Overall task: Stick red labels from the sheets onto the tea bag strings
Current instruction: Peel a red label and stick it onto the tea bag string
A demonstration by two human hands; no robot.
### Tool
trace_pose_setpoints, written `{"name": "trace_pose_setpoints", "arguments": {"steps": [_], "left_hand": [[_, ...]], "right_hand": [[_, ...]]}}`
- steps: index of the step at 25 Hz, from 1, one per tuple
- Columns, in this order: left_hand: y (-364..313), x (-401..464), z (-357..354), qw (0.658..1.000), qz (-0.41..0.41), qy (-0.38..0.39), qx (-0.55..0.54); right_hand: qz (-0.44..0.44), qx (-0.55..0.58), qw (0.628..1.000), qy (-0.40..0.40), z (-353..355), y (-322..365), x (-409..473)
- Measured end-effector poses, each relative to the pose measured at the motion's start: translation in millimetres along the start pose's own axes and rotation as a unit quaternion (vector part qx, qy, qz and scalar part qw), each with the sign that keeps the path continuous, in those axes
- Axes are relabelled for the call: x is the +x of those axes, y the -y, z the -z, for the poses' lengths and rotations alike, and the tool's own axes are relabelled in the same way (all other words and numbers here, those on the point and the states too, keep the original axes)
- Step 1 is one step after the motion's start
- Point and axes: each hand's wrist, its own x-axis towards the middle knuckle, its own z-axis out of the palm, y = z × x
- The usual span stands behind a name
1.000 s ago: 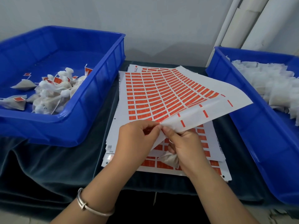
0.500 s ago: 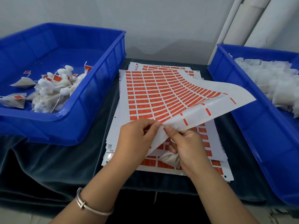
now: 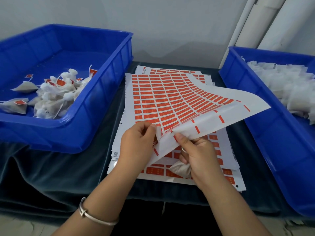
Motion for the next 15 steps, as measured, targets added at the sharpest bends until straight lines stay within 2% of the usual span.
{"name": "trace_pose_setpoints", "arguments": {"steps": [3, 6, 8, 11, 15], "left_hand": [[-2.1, 3.1, 2.4, 0.996, 0.054, 0.002, -0.072], [-3.0, 8.0, 7.2, 0.987, 0.086, -0.046, -0.129], [-1.5, 10.5, 9.8, 0.981, 0.085, -0.075, -0.16], [1.6, 8.2, 6.6, 0.978, 0.086, -0.082, -0.172], [10.1, 5.9, -7.6, 0.981, 0.108, -0.063, -0.145]], "right_hand": [[-0.007, 0.003, 1.0, -0.007, 2.7, 0.1, -0.9], [-0.014, -0.001, 1.0, -0.021, 4.8, 0.1, -0.1], [-0.03, -0.043, 0.998, -0.022, 7.2, 0.2, 0.3], [-0.081, -0.126, 0.989, 0.011, 16.9, 7.5, -1.7], [-0.151, -0.161, 0.973, 0.062, 45.1, 28.5, -8.0]]}}
